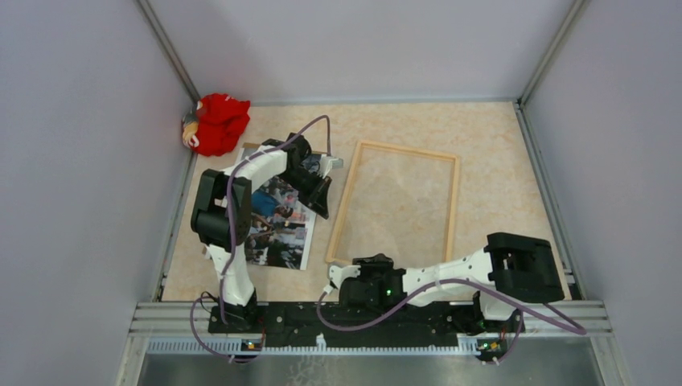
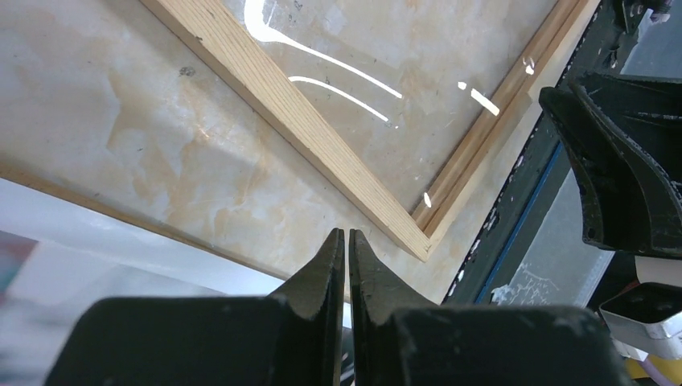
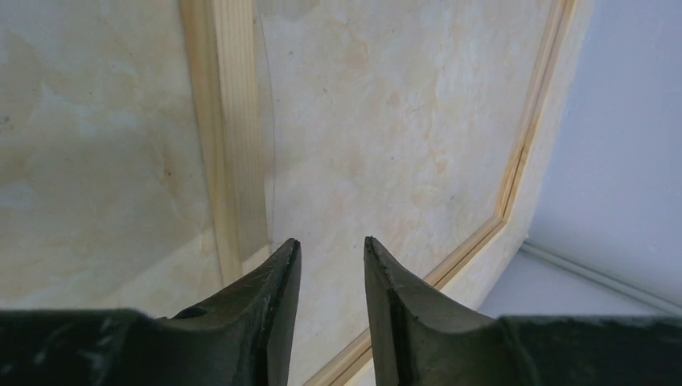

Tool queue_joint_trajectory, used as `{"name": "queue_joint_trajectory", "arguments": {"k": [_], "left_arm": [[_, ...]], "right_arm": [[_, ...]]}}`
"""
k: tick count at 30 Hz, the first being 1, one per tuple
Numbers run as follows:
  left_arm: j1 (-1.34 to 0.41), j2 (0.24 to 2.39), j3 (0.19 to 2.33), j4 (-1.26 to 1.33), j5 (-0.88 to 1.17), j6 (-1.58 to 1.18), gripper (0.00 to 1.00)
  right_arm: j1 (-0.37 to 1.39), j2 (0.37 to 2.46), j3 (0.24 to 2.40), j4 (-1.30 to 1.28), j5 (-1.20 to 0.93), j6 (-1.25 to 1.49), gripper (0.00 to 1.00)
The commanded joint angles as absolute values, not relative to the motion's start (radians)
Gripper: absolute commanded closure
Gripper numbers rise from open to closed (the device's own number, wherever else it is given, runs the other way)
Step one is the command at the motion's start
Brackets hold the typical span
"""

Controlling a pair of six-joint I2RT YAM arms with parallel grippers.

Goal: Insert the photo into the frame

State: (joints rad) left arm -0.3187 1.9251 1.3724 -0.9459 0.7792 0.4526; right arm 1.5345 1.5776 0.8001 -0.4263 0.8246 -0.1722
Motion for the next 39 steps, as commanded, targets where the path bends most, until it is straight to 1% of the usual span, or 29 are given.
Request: {"name": "queue_joint_trajectory", "arguments": {"k": [1,3,5,7,9,10,11,13,14,16,17,20,24,25,27,28,29,30,31,33,35,39], "left_arm": [[-0.311,1.869,1.368,-0.958,0.793,0.471,0.89],[-0.31,1.869,1.364,-0.957,0.792,0.471,0.89],[-0.308,1.868,1.363,-0.957,0.792,0.472,0.89],[-0.306,1.866,1.361,-0.957,0.789,0.475,0.89],[-0.304,1.864,1.359,-0.957,0.791,0.475,0.89],[-0.303,1.863,1.359,-0.957,0.792,0.476,0.89],[-0.302,1.863,1.355,-0.957,0.794,0.477,0.89],[-0.301,1.86,1.349,-0.955,0.794,0.477,0.89],[-0.301,1.86,1.346,-0.953,0.796,0.478,0.89],[-0.301,1.859,1.34,-0.948,0.798,0.479,0.89],[-0.301,1.86,1.339,-0.945,0.801,0.48,0.89],[-0.301,1.869,1.34,-0.944,0.81,0.477,0.89],[-0.301,1.878,1.345,-0.942,0.827,0.474,0.89],[-0.302,1.881,1.347,-0.941,0.834,0.472,0.88],[-0.304,1.893,1.362,-0.942,0.855,0.465,0.87],[-0.304,1.904,1.374,-0.942,0.869,0.459,0.86],[-0.306,1.918,1.389,-0.945,0.883,0.455,0.81],[-0.31,1.932,1.406,-0.948,0.896,0.45,0.76],[-0.316,1.946,1.423,-0.949,0.908,0.447,0.74],[-0.333,1.976,1.454,-0.946,0.92,0.436,0.72],[-0.357,2.008,1.481,-0.932,0.903,0.421,0.71],[-0.398,2.074,1.523,-0.909,0.876,0.388,0.71]], "right_arm": [[1.562,1.561,0.864,-0.42,0.942,-0.161,0.73],[1.562,1.552,0.869,-0.404,0.978,-0.171,0.86],[1.562,1.543,0.868,-0.387,0.999,-0.187,0.95],[1.561,1.54,0.865,-0.378,1.013,-0.19,1.0],[1.559,1.537,0.862,-0.381,1.013,-0.172,1.0],[1.556,1.531,0.864,-0.393,1.002,-0.147,0.95],[1.552,1.517,0.867,-0.409,0.978,-0.122,0.83],[1.546,1.468,0.868,-0.425,0.909,-0.077,0.52],[1.546,1.434,0.863,-0.42,0.87,-0.064,0.4],[1.532,1.373,0.847,-0.403,0.791,-0.041,0.23],[1.513,1.348,0.843,-0.399,0.743,-0.034,0.19],[1.451,1.307,0.834,-0.388,0.672,-0.037,0.16],[1.411,1.333,0.838,-0.368,0.634,-0.07,0.17],[1.374,1.345,0.849,-0.382,0.628,-0.036,0.17],[1.23,1.343,0.881,-0.435,0.61,0.122,0.19],[1.138,1.321,0.884,-0.457,0.597,0.203,0.18],[1.054,1.285,0.877,-0.473,0.577,0.276,0.16],[0.953,1.251,0.869,-0.489,0.535,0.352,0.11],[0.852,1.212,0.857,-0.505,0.471,0.415,0.03],[0.679,1.18,0.828,-0.526,0.346,0.505,0.01],[0.575,1.166,0.801,-0.535,0.289,0.536,0.01],[0.436,1.159,0.76,-0.53,0.241,0.571,0.01]]}}
